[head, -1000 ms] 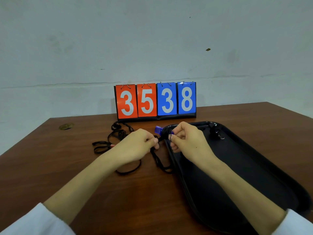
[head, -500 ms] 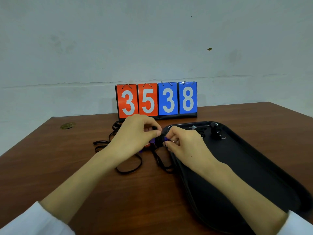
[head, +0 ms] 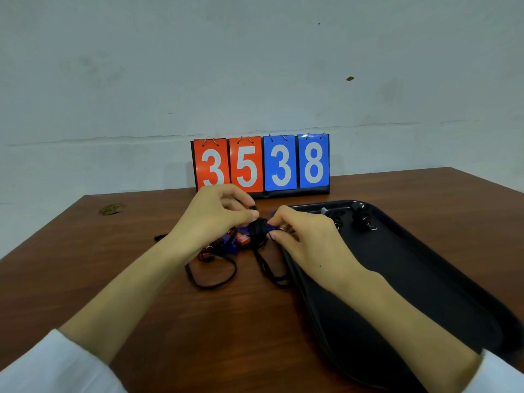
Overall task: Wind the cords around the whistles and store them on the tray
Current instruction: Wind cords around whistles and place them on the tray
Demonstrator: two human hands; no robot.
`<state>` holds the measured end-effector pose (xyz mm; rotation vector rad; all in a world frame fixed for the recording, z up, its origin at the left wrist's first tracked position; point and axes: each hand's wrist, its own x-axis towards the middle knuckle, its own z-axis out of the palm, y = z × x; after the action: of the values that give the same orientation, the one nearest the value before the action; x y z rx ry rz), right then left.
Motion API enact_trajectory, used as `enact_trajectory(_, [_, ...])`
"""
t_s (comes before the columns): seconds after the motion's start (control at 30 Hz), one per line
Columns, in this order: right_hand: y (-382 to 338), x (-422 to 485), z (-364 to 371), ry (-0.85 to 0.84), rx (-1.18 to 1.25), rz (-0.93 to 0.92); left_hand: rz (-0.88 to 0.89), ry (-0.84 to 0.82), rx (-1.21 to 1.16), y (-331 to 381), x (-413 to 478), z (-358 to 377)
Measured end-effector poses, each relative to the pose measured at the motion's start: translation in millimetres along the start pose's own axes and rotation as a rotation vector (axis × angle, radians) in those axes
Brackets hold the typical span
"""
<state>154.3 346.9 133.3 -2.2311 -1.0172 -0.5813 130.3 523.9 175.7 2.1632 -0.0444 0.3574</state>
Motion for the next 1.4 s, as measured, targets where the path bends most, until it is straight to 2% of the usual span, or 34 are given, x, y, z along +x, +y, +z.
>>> enact_trajectory(0.23, [-1.7,-0.8,-2.8,0.054,-0.066,-0.051,-0.025,-0.087,0.091,0.8,1.0,-1.2])
enact_trajectory(0.4, [-4.8,-1.4,-0.2,-0.02,-0.112,-0.048,-0.04,-0.177,0.28,0.0,2.1,-1.4])
enact_trajectory(0.63, [-5.3,-2.5,6.8,-0.101,-0.191,-0.178,-0.2,-0.352,0.142,-2.9,1.6,-2.4])
enact_trajectory(0.8, [-6.4,-4.6,10.4,-0.184,-0.207,-0.232,-0.2,-0.495,0.25,-6.8,0.7,-3.8])
enact_trajectory(0.87, [-7.6,-6.0,13.5,-0.18,-0.209,-0.263,-0.189,-0.499,0.335,-6.1,-0.9,-1.8])
enact_trajectory(1.0, [-6.7,-6.8,18.4,-0.202,-0.21,-0.257,-0.138,-0.363,0.455,-7.4,-4.8,9.2])
enact_trajectory(1.07, [-6.3,-6.7,19.6,-0.198,-0.222,-0.256,-0.163,-0.331,0.417,-11.1,-4.7,11.4])
enact_trajectory(1.2, [-7.0,-8.4,20.9,-0.183,-0.208,-0.269,-0.324,-0.381,0.223,-17.0,0.0,6.1])
enact_trajectory(1.4, [-8.8,-10.2,30.1,-0.193,-0.212,-0.318,-0.37,-0.547,0.229,-21.9,2.9,-5.8])
